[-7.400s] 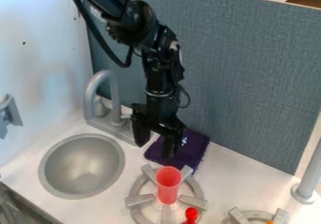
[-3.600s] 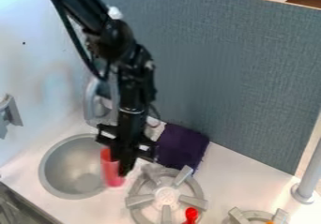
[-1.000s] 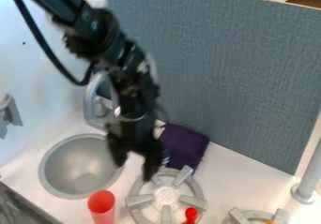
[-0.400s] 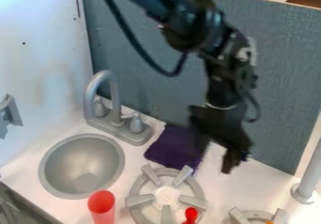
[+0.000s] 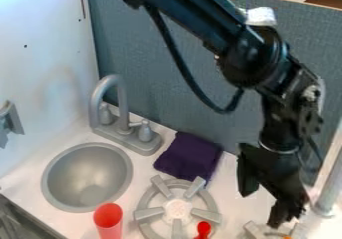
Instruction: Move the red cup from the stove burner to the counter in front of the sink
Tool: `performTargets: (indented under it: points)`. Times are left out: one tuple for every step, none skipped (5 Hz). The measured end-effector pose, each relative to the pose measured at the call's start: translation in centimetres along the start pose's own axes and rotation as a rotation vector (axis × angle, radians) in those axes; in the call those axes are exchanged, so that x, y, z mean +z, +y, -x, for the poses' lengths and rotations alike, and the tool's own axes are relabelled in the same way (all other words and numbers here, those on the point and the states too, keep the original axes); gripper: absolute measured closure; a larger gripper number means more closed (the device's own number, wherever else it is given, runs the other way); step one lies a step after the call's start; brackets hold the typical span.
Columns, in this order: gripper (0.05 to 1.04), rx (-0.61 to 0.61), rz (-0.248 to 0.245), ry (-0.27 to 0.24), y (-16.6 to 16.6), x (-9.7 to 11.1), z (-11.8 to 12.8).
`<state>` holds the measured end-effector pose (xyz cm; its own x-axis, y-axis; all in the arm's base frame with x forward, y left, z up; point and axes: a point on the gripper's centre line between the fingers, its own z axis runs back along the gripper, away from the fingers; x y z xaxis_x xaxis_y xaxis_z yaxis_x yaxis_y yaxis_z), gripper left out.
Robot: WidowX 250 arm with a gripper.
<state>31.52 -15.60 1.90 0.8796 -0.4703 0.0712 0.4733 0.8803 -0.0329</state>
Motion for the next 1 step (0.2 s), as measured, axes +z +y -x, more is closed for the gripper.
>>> performTargets:
  points:
    - [0.083,-0.003,0.052,0.081,-1.85,-1.44,0.56]
